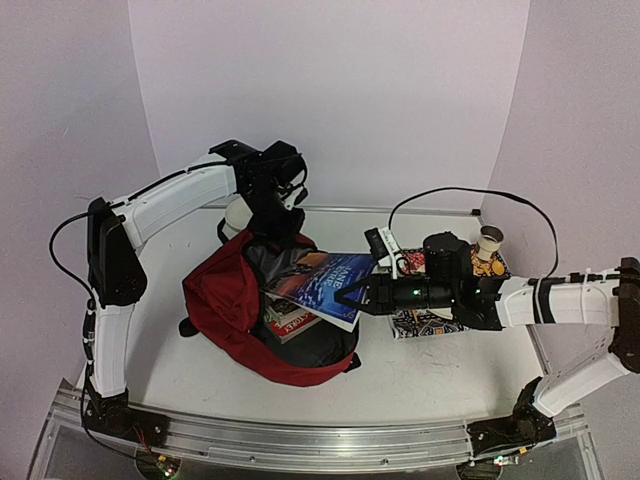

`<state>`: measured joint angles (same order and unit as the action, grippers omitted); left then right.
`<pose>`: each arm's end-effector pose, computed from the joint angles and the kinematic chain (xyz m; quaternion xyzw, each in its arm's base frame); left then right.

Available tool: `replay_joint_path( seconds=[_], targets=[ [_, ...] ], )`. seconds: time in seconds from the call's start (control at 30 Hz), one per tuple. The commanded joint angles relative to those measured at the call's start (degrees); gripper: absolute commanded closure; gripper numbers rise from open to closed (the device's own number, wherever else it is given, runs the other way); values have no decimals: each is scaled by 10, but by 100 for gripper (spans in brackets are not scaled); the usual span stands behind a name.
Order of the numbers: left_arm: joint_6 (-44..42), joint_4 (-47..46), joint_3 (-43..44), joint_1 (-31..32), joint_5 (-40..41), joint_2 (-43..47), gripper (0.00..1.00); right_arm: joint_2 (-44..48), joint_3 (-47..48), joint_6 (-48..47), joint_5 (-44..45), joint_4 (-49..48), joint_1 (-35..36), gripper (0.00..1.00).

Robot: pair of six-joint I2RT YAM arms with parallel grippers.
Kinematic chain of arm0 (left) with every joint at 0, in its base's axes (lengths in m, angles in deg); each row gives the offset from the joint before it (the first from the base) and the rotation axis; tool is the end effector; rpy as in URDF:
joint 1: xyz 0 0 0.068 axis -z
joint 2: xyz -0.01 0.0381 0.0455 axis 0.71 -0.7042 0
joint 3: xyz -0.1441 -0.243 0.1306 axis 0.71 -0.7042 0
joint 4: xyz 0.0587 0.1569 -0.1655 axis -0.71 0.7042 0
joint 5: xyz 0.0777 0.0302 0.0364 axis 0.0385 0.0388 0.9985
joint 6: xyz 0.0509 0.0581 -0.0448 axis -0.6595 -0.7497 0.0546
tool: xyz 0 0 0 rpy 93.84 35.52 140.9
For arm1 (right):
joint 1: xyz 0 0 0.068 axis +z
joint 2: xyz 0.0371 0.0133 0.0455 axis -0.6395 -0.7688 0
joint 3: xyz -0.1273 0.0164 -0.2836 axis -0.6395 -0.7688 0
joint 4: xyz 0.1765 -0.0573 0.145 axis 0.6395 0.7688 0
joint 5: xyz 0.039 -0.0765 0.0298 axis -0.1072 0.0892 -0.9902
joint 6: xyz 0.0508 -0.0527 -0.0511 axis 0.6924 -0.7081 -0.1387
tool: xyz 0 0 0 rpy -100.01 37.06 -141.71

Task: Pack the student bag
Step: Place the book in the largest pocket of the bag.

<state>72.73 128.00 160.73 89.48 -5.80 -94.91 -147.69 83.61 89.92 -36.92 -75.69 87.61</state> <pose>0.3210 -0.3172 0.3073 0.2219 0.9511 -0.1285 0.1719 0.1758 0.2557 0.3285 -0.2500 0.6408 0.6134 0.3881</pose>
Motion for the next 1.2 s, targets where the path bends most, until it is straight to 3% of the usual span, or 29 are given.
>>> replay_joint_path(
  seconds=[0.0,0.4,0.63,0.77,0.9,1.17],
  targets=[
    [7,-15,50,1,-12,41,100,9,15,-33,-2,-132,-3,100],
    [11,-11,52,0,-11,63,100,-75,-67,-42,39,-170,-9,100],
    [15,-10,51,0,-23,68,100,-93,-43,2,31,-168,-10,99],
    [19,-11,52,1,-32,63,100,-121,12,52,41,-136,-3,83],
    [21,-12,50,1,-34,60,100,-126,42,119,94,-90,9,78],
    [27,-13,47,1,-28,54,100,-92,35,245,165,-23,28,40]
  ],
)
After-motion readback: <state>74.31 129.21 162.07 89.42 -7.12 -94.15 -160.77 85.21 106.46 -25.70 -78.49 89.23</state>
